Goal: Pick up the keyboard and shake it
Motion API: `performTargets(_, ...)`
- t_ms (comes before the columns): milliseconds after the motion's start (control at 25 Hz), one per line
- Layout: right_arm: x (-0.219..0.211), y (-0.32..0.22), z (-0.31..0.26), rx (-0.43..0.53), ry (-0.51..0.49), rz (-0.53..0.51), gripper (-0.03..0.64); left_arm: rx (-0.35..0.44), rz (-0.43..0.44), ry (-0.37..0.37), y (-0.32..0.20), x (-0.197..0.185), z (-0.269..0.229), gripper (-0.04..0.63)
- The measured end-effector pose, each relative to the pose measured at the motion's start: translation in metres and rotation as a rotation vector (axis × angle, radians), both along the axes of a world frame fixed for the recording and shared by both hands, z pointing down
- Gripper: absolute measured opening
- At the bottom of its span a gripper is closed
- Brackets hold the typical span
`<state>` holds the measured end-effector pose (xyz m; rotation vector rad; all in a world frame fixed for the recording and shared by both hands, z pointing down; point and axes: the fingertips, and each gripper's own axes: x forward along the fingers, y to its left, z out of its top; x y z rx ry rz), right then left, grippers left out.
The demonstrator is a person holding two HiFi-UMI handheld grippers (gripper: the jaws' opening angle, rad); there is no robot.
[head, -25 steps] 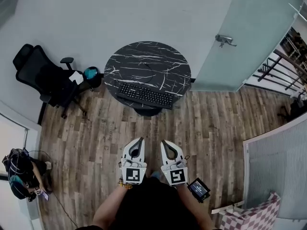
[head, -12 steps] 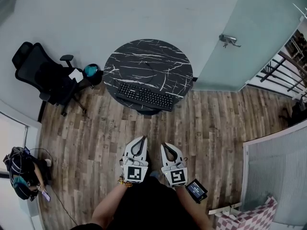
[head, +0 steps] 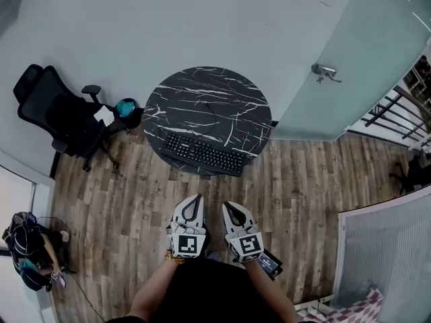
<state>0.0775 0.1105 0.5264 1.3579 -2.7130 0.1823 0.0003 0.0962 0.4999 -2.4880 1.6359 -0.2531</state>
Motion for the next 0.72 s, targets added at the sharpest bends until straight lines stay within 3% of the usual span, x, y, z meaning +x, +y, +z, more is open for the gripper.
performTargets(280, -0.017, -0.057, 0.012, -0.092, -0.088, -0.041, 0.032, 0.053, 0.015, 0.039, -0.07, -0.012, -0.013, 0.015)
performTargets(440, -0.019, -0.093, 0.014, -0.155, -0.164, -0.006, 0.032, 0.031, 0.007, 0.072, -0.103, -0.026, -0.013, 0.015)
performTargets(720, -0.022, -0.148, 0.027, -0.236, -0.194, 0.019, 0.034, 0.037, 0.034, 0.094, -0.164, -0.032, -0.01, 0.015)
